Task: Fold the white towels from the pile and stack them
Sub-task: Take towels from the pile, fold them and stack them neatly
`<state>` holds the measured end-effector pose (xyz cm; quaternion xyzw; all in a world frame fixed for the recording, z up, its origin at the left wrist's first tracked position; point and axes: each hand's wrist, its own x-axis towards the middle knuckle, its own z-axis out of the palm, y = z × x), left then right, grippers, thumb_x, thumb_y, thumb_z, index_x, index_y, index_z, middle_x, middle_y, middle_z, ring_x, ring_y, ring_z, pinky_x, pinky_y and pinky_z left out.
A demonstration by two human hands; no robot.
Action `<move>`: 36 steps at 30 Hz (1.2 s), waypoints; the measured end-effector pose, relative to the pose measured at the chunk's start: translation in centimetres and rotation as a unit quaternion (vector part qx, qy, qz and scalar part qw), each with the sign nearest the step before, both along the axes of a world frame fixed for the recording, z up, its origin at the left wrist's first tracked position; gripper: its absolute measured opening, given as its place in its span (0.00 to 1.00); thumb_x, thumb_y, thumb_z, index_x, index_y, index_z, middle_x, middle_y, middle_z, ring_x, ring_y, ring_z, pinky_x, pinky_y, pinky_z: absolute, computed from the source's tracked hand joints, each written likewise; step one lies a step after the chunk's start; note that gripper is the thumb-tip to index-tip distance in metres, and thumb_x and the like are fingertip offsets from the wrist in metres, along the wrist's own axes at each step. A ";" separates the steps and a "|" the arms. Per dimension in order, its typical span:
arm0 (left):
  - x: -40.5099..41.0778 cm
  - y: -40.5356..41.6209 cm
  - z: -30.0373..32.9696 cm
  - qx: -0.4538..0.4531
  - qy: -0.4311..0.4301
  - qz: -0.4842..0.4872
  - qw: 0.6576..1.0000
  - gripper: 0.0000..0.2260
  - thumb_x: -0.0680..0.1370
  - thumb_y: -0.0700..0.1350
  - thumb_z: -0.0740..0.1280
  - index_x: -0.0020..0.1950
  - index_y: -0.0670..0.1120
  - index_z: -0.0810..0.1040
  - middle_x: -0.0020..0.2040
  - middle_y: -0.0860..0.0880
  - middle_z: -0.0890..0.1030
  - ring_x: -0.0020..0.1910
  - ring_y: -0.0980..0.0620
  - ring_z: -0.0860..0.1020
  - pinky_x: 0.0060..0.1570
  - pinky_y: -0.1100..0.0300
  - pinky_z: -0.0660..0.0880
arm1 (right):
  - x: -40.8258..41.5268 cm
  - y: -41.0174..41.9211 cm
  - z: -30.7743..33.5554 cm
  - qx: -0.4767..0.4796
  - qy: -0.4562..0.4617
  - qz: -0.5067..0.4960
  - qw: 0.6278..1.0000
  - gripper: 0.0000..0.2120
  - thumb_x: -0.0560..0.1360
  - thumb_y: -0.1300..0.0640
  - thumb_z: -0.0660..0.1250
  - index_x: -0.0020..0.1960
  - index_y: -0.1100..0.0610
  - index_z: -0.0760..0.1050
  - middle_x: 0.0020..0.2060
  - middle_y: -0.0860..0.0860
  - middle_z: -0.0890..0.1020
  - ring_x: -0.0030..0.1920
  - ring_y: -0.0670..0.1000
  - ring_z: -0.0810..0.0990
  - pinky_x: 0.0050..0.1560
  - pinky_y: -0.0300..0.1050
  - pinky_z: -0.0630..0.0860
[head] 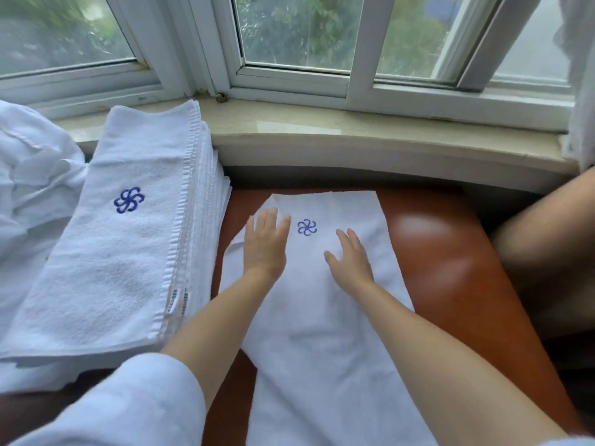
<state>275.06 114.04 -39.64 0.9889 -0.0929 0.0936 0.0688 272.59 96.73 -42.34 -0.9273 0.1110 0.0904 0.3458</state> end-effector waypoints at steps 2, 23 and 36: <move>-3.7 0.6 -1.6 -0.044 0.021 0.025 0.998 0.25 0.72 0.29 0.62 0.69 0.42 0.71 0.69 0.39 0.69 0.68 0.41 0.67 0.66 0.49 0.64 | -2.4 -0.1 -0.5 -0.069 0.000 0.022 0.997 0.25 0.81 0.50 0.58 0.76 0.52 0.58 0.77 0.50 0.53 0.76 0.52 0.53 0.72 0.48 0.57; -25.2 3.7 -2.9 -0.404 0.364 0.388 0.744 0.10 0.71 0.39 0.69 0.51 0.38 0.78 0.45 0.43 0.80 0.40 0.47 0.78 0.40 0.57 0.76 | -14.5 0.9 -3.1 -0.254 0.090 0.280 0.921 0.37 0.79 0.35 0.45 0.78 0.51 0.33 0.76 0.50 0.34 0.76 0.48 0.33 0.74 0.50 0.35; -26.5 9.3 2.5 -0.335 0.798 0.090 0.493 0.23 0.73 0.40 0.72 0.68 0.48 0.74 0.65 0.46 0.78 0.65 0.44 0.75 0.60 0.49 0.75 | -17.7 4.3 -1.6 -0.185 0.044 0.280 0.941 0.23 0.80 0.50 0.56 0.74 0.53 0.61 0.74 0.53 0.58 0.71 0.57 0.59 0.67 0.49 0.62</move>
